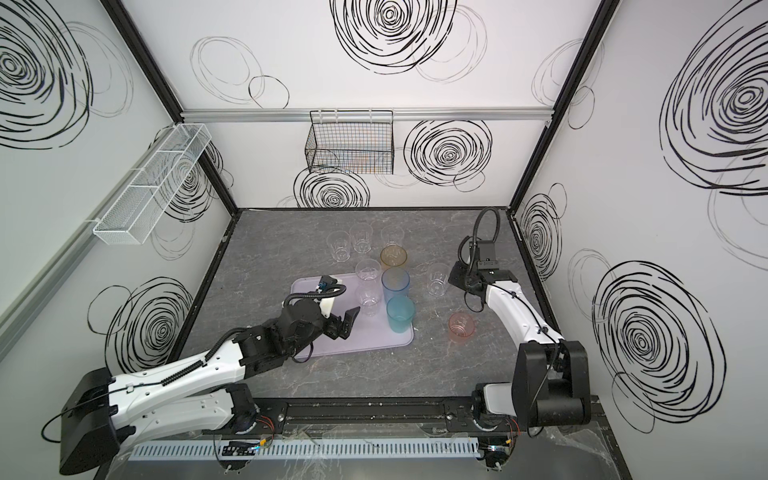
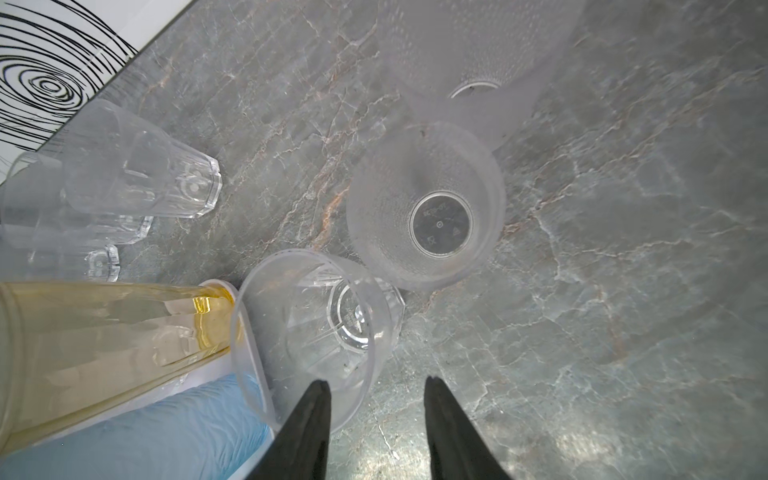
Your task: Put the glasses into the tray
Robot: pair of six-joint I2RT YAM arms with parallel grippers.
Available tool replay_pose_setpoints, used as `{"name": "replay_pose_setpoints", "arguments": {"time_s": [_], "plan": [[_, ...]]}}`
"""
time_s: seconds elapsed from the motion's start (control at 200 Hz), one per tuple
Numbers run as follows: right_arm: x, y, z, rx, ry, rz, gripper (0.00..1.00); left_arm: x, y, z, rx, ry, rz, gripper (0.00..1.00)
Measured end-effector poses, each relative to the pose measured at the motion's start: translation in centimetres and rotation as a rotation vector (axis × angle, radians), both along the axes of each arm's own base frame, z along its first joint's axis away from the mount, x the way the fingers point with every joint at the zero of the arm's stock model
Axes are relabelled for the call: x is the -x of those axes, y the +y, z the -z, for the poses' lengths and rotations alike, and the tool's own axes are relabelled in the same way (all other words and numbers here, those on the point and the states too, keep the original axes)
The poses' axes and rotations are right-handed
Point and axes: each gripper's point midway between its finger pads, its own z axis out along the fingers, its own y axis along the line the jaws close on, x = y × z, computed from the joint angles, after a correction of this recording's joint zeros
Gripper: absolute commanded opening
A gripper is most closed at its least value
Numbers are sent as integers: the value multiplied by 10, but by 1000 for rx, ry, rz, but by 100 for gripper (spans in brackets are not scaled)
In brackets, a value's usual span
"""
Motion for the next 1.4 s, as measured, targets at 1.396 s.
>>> {"name": "replay_pose_setpoints", "arguments": {"time_s": [1.396], "plan": [[-8, 40, -189, 189, -409, -88, 5, -14, 40, -32, 3, -45, -147, 97]]}}
